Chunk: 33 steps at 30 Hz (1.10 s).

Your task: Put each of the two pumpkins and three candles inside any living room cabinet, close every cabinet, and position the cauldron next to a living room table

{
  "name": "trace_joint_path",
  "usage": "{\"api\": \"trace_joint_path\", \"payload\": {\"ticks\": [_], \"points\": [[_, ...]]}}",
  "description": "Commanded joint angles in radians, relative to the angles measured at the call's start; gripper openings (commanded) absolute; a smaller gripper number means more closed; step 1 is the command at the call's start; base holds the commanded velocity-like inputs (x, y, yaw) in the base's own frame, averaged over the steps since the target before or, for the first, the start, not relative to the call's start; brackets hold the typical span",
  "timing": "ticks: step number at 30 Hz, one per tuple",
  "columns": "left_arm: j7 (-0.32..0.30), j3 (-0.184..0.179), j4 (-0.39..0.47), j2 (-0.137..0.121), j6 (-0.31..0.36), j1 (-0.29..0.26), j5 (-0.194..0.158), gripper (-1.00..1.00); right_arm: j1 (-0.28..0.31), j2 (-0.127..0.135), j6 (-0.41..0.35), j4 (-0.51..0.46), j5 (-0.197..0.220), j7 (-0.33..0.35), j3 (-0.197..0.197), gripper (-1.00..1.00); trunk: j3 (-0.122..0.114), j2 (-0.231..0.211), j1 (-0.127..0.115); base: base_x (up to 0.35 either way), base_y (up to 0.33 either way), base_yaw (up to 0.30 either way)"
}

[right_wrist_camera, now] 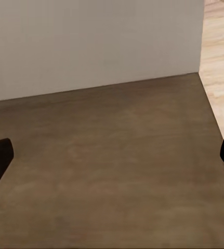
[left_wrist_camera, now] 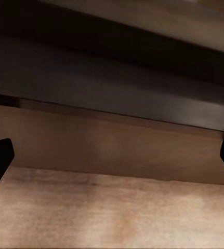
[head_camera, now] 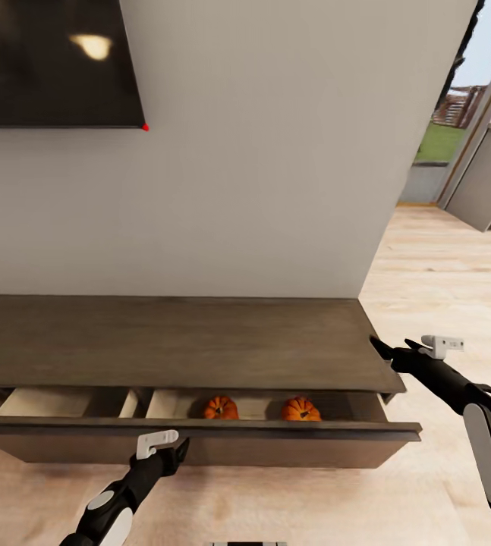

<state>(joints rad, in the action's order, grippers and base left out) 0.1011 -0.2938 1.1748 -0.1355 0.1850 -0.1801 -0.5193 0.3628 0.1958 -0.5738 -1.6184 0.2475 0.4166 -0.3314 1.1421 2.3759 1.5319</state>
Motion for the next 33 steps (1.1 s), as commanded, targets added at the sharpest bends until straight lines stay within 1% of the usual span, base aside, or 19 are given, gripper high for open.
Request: {"api": "trace_joint_path", "payload": {"ticks": [1, 6, 12, 17, 33], "points": [[0.008, -0.003, 0.016, -0.001, 0.002, -0.001, -0.01, 1.0, 0.001, 0.0, -0.008, -0.001, 0.006, 0.002, -0.001, 1.0, 0.001, 0.0, 0.0, 0.343, 0.0, 0.0], [0.008, -0.004, 0.016, 0.001, -0.013, -0.001, -0.011, 1.0, 0.001, 0.0, -0.008, 0.0, 0.006, 0.002, -0.001, 1.0, 0.001, 0.0, 0.0, 0.281, 0.0, 0.0], [0.009, -0.006, 0.016, 0.005, -0.031, -0.001, -0.012, 1.0, 0.001, 0.0, -0.008, -0.001, 0.006, 0.002, -0.001, 1.0, 0.001, 0.0, 0.0, 0.063, 0.0, 0.0], [0.009, -0.007, 0.016, 0.005, -0.035, -0.001, -0.012, 1.0, 0.001, -0.001, -0.008, -0.001, 0.006, 0.002, -0.001, 1.0, 0.001, 0.0, 0.0, 0.177, 0.0, 0.0], [0.009, -0.009, 0.016, 0.003, -0.044, -0.001, -0.01, 1.0, 0.001, -0.001, -0.008, -0.001, 0.006, 0.002, -0.001, 1.0, 0.001, 0.0, 0.0, 0.025, 0.0, 0.0]]}}
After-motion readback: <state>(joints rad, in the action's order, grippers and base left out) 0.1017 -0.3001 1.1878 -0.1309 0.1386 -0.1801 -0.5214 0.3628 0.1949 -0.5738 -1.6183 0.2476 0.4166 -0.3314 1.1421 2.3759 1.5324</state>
